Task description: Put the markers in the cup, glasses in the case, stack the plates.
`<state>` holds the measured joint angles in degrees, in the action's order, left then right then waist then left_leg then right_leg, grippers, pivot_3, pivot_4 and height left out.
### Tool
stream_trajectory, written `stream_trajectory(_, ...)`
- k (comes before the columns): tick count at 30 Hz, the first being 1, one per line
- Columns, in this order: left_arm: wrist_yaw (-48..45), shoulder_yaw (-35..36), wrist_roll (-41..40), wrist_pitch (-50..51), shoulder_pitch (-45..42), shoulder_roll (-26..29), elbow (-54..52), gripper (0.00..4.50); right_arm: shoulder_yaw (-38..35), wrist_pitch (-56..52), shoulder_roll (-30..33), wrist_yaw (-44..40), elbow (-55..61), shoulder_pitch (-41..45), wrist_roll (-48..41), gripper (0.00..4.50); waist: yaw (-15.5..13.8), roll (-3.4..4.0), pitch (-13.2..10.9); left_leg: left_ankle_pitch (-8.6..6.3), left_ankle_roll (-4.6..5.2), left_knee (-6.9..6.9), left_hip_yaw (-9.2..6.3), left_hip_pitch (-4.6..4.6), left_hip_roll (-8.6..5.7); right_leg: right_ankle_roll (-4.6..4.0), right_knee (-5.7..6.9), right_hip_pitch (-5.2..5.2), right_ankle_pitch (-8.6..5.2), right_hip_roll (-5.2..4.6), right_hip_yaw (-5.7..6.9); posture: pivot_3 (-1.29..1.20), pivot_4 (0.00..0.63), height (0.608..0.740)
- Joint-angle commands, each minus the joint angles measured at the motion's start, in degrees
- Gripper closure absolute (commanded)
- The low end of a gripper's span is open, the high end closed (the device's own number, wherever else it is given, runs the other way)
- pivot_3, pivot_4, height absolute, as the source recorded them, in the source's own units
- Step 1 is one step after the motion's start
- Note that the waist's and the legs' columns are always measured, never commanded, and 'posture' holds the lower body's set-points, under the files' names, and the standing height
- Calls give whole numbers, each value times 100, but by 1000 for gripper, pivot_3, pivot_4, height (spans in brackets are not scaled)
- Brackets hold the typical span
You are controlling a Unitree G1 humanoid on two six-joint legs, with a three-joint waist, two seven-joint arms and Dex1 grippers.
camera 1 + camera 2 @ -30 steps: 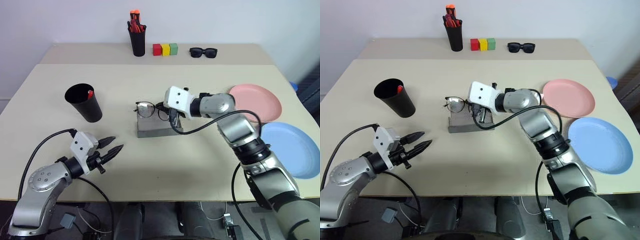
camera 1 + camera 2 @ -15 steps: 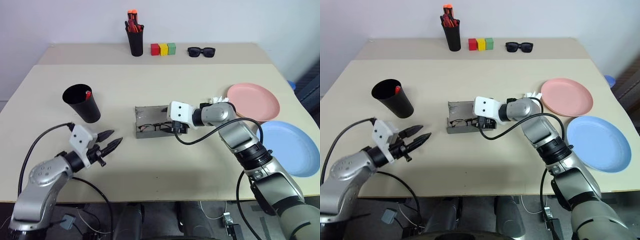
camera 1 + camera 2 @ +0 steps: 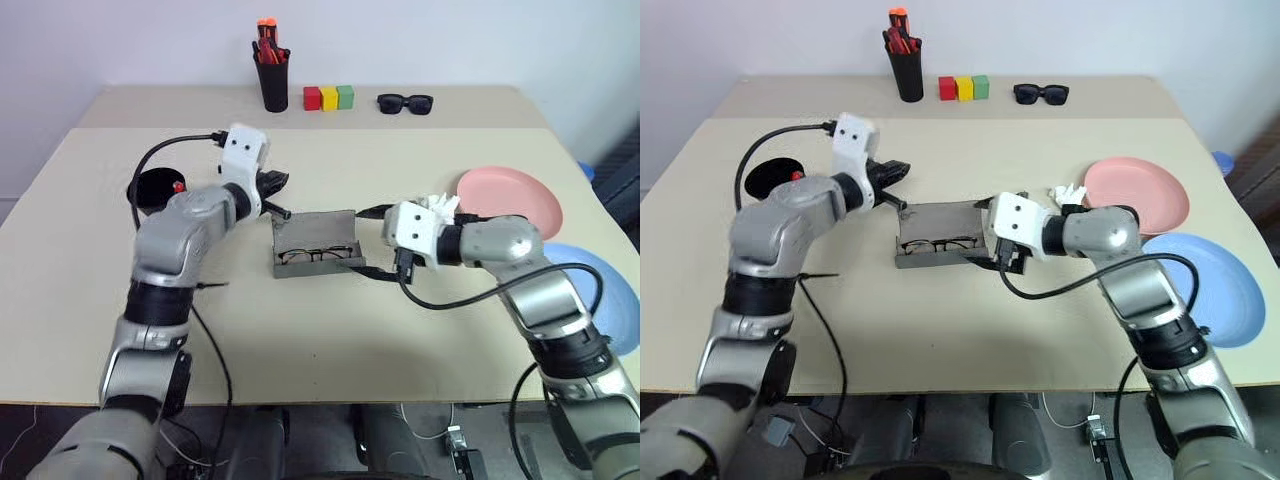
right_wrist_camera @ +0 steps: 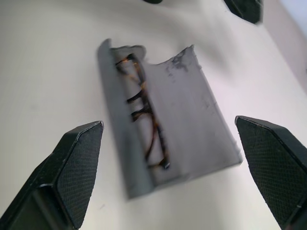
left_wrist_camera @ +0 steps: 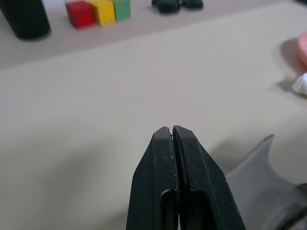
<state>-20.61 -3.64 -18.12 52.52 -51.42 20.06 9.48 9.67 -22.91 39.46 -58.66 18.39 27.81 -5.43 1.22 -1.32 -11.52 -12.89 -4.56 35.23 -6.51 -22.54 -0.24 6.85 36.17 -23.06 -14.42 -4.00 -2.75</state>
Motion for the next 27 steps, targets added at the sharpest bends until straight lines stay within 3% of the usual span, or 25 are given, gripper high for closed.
stream_trajectory(1,-163,-66,238,-158,-618,-138,1217,4475,-340,-250,212,22,588,-335,-285,0,7,0,0,0,0,0,1,1,0,0,0,-1,0,0,-1,0,150,740)
stream_trajectory(5,-547,-161,489,-537,-1421,-383,3010,4475,-701,-548,377,366,1015,-1024,-338,0,-28,-2,-1,0,0,2,-1,-7,0,3,-3,-2,-2,1,0,0,150,740)
stream_trajectory(11,-1459,-455,865,-1045,-1658,-419,4083,4475,-1329,-1214,-155,1117,1192,-1181,-924,0,5,-2,-1,0,-1,0,2,-8,0,3,-1,-8,-2,2,-3,0,150,740)
stream_trajectory(20,-2806,-916,990,-829,-901,32,2734,4475,-1432,-1294,-227,1402,910,-1224,-1196,0,-7,-2,-2,0,-1,-2,0,-19,1,3,-2,-16,-2,2,-3,0,150,740)
stream_trajectory(27,-3534,-1116,634,-362,158,520,374,4475,-1204,-1083,-256,1394,612,-1145,-1165,0,-6,0,-2,1,-1,0,0,-19,2,2,1,-15,-2,2,-4,0,150,740)
